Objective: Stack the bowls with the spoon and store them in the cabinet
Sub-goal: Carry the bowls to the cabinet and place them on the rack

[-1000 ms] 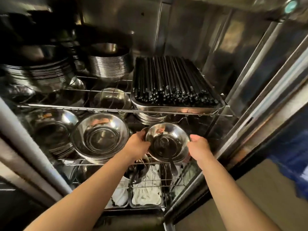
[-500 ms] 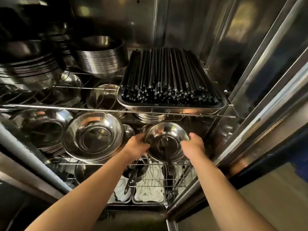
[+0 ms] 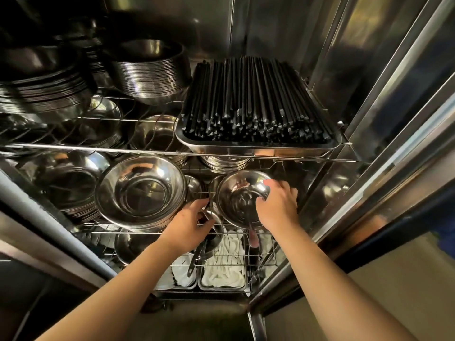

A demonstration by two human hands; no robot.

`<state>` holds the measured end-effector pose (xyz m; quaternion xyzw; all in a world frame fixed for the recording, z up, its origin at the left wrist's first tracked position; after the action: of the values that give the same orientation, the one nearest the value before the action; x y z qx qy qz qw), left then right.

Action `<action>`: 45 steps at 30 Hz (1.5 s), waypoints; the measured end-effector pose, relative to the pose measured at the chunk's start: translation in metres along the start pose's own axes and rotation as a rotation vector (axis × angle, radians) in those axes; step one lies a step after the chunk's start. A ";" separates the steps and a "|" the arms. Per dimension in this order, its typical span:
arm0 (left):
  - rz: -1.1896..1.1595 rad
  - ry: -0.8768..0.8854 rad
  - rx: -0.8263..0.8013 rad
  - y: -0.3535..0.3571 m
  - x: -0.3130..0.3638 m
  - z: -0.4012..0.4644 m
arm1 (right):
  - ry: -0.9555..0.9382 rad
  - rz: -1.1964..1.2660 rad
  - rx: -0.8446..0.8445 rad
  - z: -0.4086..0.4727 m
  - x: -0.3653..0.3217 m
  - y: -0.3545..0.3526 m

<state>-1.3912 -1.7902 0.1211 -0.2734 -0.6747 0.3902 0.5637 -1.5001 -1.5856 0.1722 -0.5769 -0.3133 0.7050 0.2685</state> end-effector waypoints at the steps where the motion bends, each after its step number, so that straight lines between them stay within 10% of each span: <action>1: 0.068 0.016 -0.001 0.001 -0.004 -0.007 | -0.036 -0.038 -0.011 -0.003 -0.005 0.003; 15: 0.774 0.065 -0.014 0.020 -0.016 -0.053 | 0.043 -0.155 -0.285 -0.020 -0.007 0.033; 26: 0.826 0.019 -0.051 0.031 -0.019 -0.063 | 0.014 0.302 -0.386 -0.058 -0.007 0.011; 35: 0.792 0.018 -0.020 0.033 -0.019 -0.062 | 0.239 0.355 -0.786 -0.107 0.038 0.011; 45: 0.801 0.074 -0.072 0.030 -0.028 -0.058 | 0.592 0.440 -0.698 -0.100 0.064 0.109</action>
<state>-1.3305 -1.7840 0.0844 -0.5481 -0.5072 0.5453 0.3808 -1.4159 -1.5969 0.0358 -0.8596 -0.3119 0.4043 -0.0178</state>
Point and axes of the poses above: each hand's wrist, its own z-axis towards the middle knuckle, its own y-axis out of the palm, x = y × z, the point moved 5 cm from there along z, towards the middle knuckle, and after that the axes turned 12 degrees about z, right-handed, at the moved point
